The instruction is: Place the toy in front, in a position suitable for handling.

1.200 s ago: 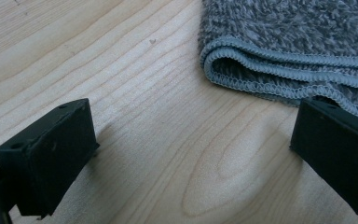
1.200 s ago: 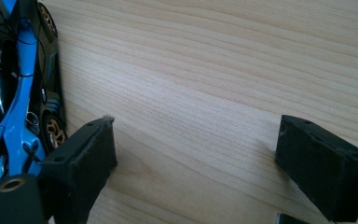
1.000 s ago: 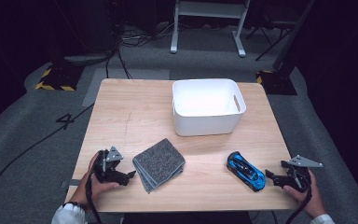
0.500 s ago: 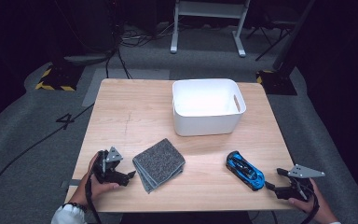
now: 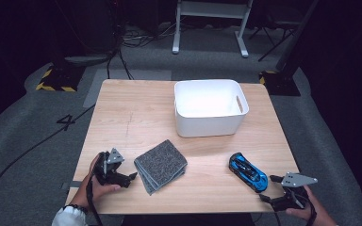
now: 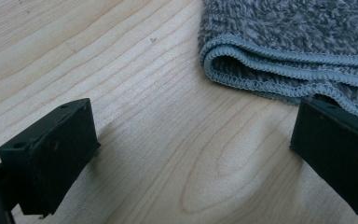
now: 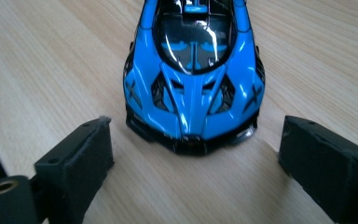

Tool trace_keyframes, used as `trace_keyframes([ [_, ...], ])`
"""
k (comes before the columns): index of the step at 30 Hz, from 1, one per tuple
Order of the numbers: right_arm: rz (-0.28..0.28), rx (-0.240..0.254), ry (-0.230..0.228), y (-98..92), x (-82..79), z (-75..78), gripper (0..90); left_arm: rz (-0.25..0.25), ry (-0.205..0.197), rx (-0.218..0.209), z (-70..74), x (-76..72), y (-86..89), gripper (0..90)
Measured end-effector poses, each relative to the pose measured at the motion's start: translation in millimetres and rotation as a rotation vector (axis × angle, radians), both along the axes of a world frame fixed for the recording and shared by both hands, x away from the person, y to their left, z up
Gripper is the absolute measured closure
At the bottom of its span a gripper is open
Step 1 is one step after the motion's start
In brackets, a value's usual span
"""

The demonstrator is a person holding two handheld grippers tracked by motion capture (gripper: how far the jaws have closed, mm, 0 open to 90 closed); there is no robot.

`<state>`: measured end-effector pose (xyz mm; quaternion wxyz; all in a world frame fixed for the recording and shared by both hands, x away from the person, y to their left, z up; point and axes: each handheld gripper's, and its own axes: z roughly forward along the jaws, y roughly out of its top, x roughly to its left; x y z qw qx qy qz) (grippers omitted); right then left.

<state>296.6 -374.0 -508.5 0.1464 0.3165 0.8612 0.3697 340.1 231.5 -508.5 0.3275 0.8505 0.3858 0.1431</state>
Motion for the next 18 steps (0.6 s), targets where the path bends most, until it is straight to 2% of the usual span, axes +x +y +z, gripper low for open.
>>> trace_keyframes([
  [3, -0.03, -0.004, 0.008, 10.5, 2.2, 0.4, 8.2, 0.0, 0.0, 0.0, 0.0, 0.0, 0.0, 0.6],
  [7, -0.043, -0.008, 0.009, 20.8, 6.9, 0.6, 7.6, 0.002, 0.0, 0.0, 0.0, -0.1, -0.2, 0.6],
  [12, 0.01, -0.013, 0.013, 26.0, 13.0, 1.3, 8.6, 0.001, 0.0, 0.0, 0.0, -0.1, -0.1, 0.5],
  [16, 0.016, -0.009, 0.008, 30.5, 19.2, 1.9, 12.8, 0.003, 0.0, 0.0, 0.0, -0.1, -0.3, 0.5],
  [18, 0.004, -0.005, 0.008, 32.1, 22.2, 2.7, 18.4, 0.003, 0.0, 0.0, 0.0, -0.1, -0.3, 0.5],
])
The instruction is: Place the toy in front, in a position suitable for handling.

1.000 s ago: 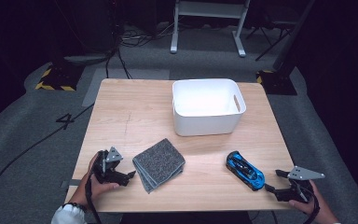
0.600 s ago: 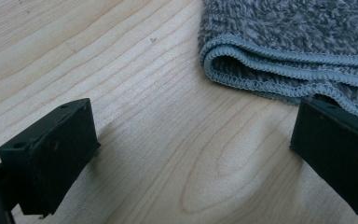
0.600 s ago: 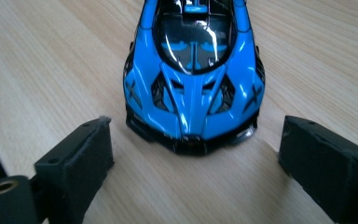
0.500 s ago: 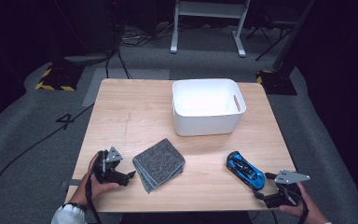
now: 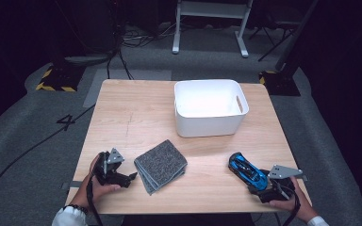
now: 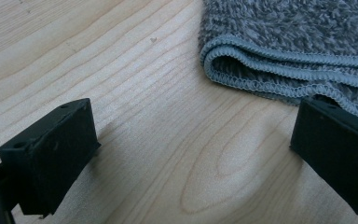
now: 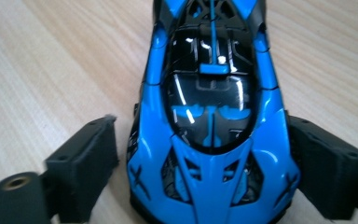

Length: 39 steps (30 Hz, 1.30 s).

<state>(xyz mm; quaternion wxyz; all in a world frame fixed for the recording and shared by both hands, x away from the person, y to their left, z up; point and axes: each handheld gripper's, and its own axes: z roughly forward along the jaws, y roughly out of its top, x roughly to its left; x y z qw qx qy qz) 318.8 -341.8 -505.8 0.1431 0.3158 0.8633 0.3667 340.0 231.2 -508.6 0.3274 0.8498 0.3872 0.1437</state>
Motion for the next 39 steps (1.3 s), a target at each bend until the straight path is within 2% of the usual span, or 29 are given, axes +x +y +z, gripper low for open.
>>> trace_keyframes([
  [2, -0.011, 0.008, -0.008, -0.4, 2.7, 0.7, 24.3, 0.001, 0.0, 0.0, 0.0, 0.0, 0.0, 0.6],
  [12, 0.04, -0.015, 0.016, 4.0, 12.4, 4.2, 25.2, 0.0, 0.0, 0.0, 0.0, 0.0, 0.0, 0.5],
  [26, 0.115, -0.021, 0.021, 11.6, 21.5, 8.0, 25.4, -0.005, -0.001, 0.005, 0.3, 1.1, -0.2, 0.5],
  [33, 0.161, -0.039, 0.016, 25.0, 27.7, 12.7, 25.4, -0.006, -0.001, 0.005, 0.3, 1.3, -0.1, 0.5],
  [39, 0.222, -0.064, 0.014, 39.4, 33.4, 16.1, 25.4, -0.007, 0.002, 0.001, 0.2, 1.6, -0.4, 0.4],
])
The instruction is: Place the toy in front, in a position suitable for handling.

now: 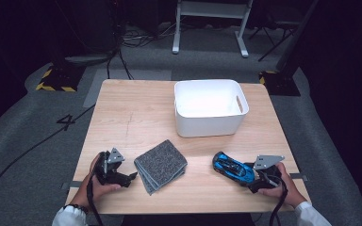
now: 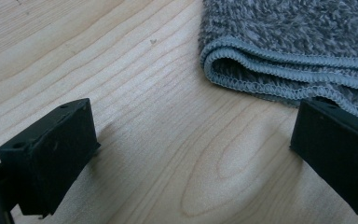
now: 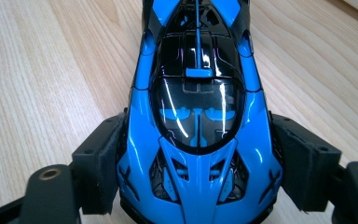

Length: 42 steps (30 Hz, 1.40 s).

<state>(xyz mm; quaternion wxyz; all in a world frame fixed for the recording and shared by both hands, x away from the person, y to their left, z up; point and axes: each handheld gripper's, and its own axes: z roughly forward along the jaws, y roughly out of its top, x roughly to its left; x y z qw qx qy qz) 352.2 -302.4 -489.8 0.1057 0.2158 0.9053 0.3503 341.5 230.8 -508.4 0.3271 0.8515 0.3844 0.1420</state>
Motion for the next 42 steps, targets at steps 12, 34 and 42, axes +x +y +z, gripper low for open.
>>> trace_keyframes([
  [12, 0.048, -0.017, 0.004, 9.0, 13.9, -5.5, 25.2, -0.028, 0.01, 0.01, 1.3, -0.1, -15.4, 0.5],
  [34, 0.001, 0.065, -0.004, -5.9, 14.2, -14.8, 20.1, -0.217, -0.09, -0.073, 37.4, -8.4, -74.9, 21.3],
  [42, -0.072, 0.018, 0.016, -7.7, 12.2, -12.0, 12.8, -0.274, -0.03, 0.017, 22.8, -1.1, -97.9, 24.6],
])
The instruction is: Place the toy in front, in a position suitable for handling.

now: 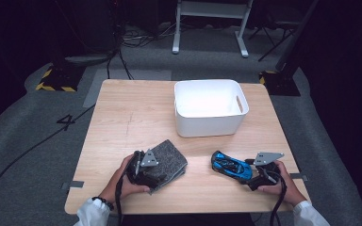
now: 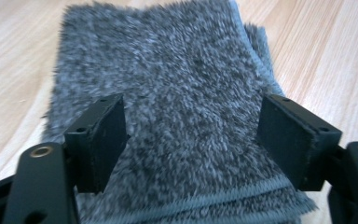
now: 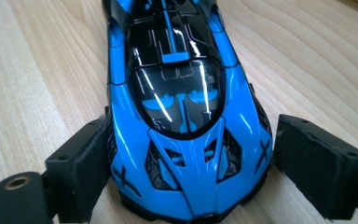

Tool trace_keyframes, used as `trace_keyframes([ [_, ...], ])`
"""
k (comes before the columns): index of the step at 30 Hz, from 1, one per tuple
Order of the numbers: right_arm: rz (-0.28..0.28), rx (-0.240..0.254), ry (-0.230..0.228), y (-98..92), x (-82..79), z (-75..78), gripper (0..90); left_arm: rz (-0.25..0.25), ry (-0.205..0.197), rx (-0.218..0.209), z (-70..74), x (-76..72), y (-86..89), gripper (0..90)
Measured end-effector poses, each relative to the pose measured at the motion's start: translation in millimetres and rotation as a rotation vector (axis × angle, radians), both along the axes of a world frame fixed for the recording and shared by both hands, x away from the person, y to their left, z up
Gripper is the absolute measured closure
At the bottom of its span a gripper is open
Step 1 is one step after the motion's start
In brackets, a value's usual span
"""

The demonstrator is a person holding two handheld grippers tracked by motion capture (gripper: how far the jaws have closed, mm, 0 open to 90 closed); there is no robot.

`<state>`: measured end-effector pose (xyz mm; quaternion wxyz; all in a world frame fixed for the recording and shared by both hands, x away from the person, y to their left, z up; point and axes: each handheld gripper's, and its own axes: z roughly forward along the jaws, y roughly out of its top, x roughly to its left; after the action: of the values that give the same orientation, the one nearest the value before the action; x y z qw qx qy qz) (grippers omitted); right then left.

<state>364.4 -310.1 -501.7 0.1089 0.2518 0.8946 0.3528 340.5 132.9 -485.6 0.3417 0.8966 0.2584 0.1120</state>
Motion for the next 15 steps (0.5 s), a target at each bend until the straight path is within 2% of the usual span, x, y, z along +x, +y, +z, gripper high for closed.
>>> trace_keyframes([
  [3, -0.035, -0.028, 0.012, -0.1, -0.2, 1.1, 6.5, -0.003, 0.008, 0.021, -4.0, 1.6, -2.7, 24.5],
  [4, -0.051, -0.04, 0.011, -0.7, 0.1, 0.8, 1.7, -0.001, 0.009, 0.016, -4.4, 1.6, -2.2, 24.1],
  [5, -0.077, -0.049, 0.018, -2.0, 0.4, 0.2, 0.5, -0.001, 0.009, 0.016, -4.4, 1.6, -2.2, 24.1],
  [7, -0.089, -0.037, 0.027, -6.2, 0.6, -0.7, 0.3, 0.016, 0.002, 0.003, -3.6, 0.8, 0.6, 23.5],
  [10, -0.104, -0.052, 0.035, -9.8, 0.3, 0.7, 0.9, 0.028, -0.01, -0.006, -1.6, 0.3, 3.7, 23.5],
  [11, -0.108, -0.048, 0.033, -11.0, -0.2, 0.7, 3.2, 0.032, -0.011, -0.011, -0.8, 0.2, 5.0, 23.2],
  [13, -0.081, -0.024, 0.021, -13.8, -3.6, 3.1, 18.9, 0.045, -0.009, -0.021, -0.1, 0.3, 7.6, 23.0],
  [15, -0.087, -0.016, 0.009, -14.7, -6.3, 3.3, 19.7, 0.073, -0.012, -0.004, -1.0, 1.3, 9.6, 22.8],
])
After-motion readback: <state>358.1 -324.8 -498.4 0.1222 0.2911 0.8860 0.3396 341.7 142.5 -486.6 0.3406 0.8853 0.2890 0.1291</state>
